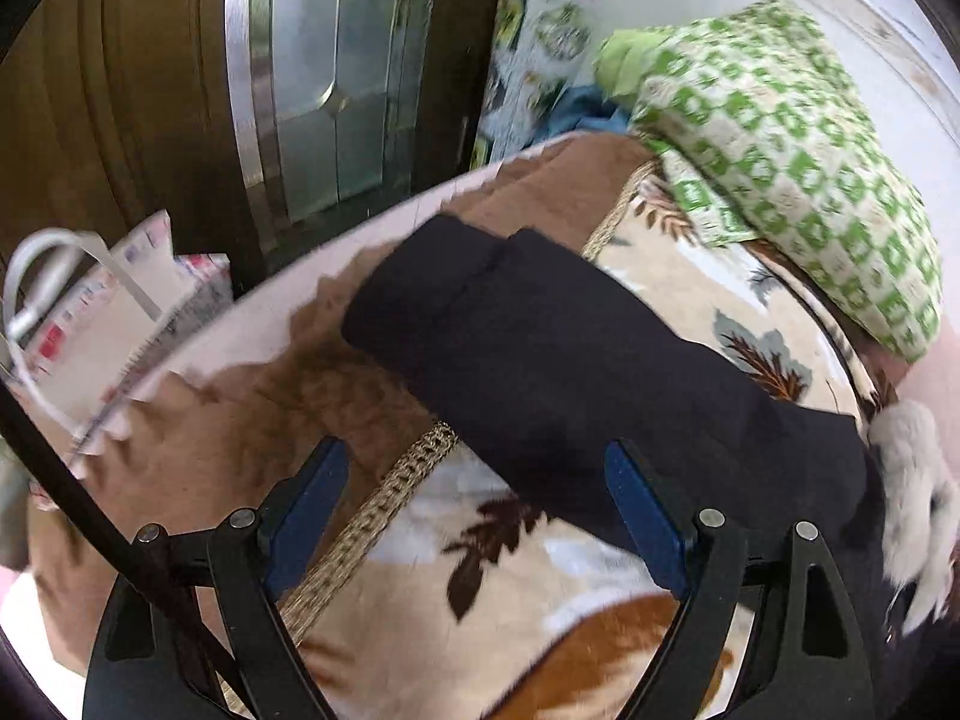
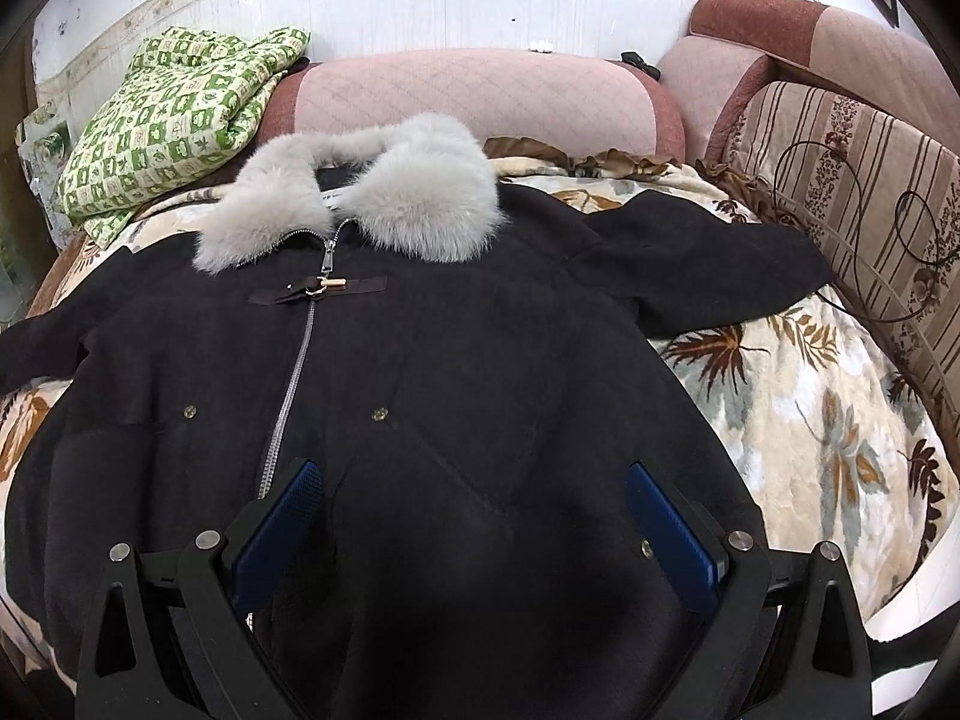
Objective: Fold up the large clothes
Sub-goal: 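Reach the left gripper to the coat sleeve cuff and grasp it, then fold the held sleeve across the coat front with the left gripper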
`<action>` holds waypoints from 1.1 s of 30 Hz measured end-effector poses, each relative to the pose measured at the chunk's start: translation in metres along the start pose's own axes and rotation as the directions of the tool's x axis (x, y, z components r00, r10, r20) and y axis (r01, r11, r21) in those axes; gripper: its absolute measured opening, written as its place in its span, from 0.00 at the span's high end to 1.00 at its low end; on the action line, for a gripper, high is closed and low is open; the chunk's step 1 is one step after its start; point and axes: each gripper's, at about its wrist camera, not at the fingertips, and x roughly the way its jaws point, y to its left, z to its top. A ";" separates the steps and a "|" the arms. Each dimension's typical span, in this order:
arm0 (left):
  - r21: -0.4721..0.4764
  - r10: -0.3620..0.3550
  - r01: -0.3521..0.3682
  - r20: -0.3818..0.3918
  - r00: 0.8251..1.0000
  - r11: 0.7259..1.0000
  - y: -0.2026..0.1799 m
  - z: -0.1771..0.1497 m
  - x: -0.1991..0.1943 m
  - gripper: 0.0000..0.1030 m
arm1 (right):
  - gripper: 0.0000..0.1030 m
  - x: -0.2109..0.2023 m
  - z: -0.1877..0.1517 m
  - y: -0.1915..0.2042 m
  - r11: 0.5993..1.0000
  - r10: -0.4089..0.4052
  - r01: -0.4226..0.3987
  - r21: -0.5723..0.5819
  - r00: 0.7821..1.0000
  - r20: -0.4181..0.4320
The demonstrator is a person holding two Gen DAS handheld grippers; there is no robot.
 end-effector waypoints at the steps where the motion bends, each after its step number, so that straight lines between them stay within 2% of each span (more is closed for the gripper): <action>1: -0.012 -0.003 0.003 -0.011 1.000 1.000 0.002 0.001 0.008 0.16 | 0.01 0.001 0.000 0.001 1.000 0.000 0.000 -0.002 1.000 0.003; 5: -0.084 -0.052 0.048 -0.040 0.998 0.995 0.008 0.010 0.035 0.16 | 0.01 0.008 0.002 0.008 1.000 -0.012 0.012 -0.024 1.000 0.004; 9: -0.140 -0.083 0.078 -0.031 0.996 0.987 0.011 0.021 0.048 0.17 | 0.01 0.017 0.002 0.013 0.999 -0.020 0.020 -0.041 1.000 -0.003; 11: -0.154 -0.093 0.087 -0.034 0.995 0.984 0.008 0.025 0.053 0.27 | 0.01 0.021 0.003 0.014 0.999 -0.022 0.021 -0.043 1.000 -0.006; 12: -0.157 -0.089 0.082 -0.040 0.995 0.984 0.007 0.026 0.056 0.28 | 0.01 0.022 0.003 0.015 0.999 -0.023 0.023 -0.044 1.000 -0.007; 15: -0.158 -0.054 0.046 -0.045 0.998 0.986 0.003 0.029 0.061 0.39 | 0.01 0.027 0.002 0.016 0.999 -0.027 0.027 -0.048 1.000 -0.012; 16: -0.161 -0.043 0.035 -0.048 0.998 0.986 0.002 0.029 0.062 0.48 | 0.01 0.029 0.001 0.016 0.998 -0.029 0.028 -0.048 0.999 -0.015; 17: -0.161 -0.035 0.026 -0.055 0.998 0.987 0.003 0.029 0.063 0.61 | 0.01 0.030 0.000 0.015 0.998 -0.030 0.029 -0.047 0.999 -0.020; 19: -0.151 -0.027 0.016 -0.071 0.997 0.988 0.000 0.030 0.063 0.71 | 0.01 0.032 -0.001 0.014 0.999 -0.032 0.031 -0.044 0.999 -0.026; 20: -0.145 -0.025 0.015 -0.067 0.997 0.989 -0.001 0.031 0.060 0.77 | 0.01 0.033 -0.001 0.013 0.999 -0.035 0.033 -0.043 0.999 -0.027; 23: -0.097 0.017 -0.019 -0.023 1.000 0.995 -0.018 0.033 0.040 0.84 | 0.01 0.034 -0.001 0.010 0.999 -0.037 0.036 -0.036 0.999 -0.026; 26: -0.039 0.055 -0.054 0.043 0.998 0.998 -0.040 0.035 0.011 0.87 | 0.01 0.034 0.000 0.008 0.999 -0.037 0.036 -0.031 0.999 -0.017; 30: 0.027 0.014 -0.018 0.127 0.992 0.999 -0.070 0.033 -0.035 0.87 | 0.01 0.032 0.003 0.005 0.999 -0.025 0.025 -0.024 1.000 0.008; 33: 0.085 -0.052 0.037 0.179 0.982 0.996 -0.100 0.027 -0.071 0.88 | 0.01 0.030 0.005 -0.001 1.000 -0.012 0.012 0.002 1.000 0.025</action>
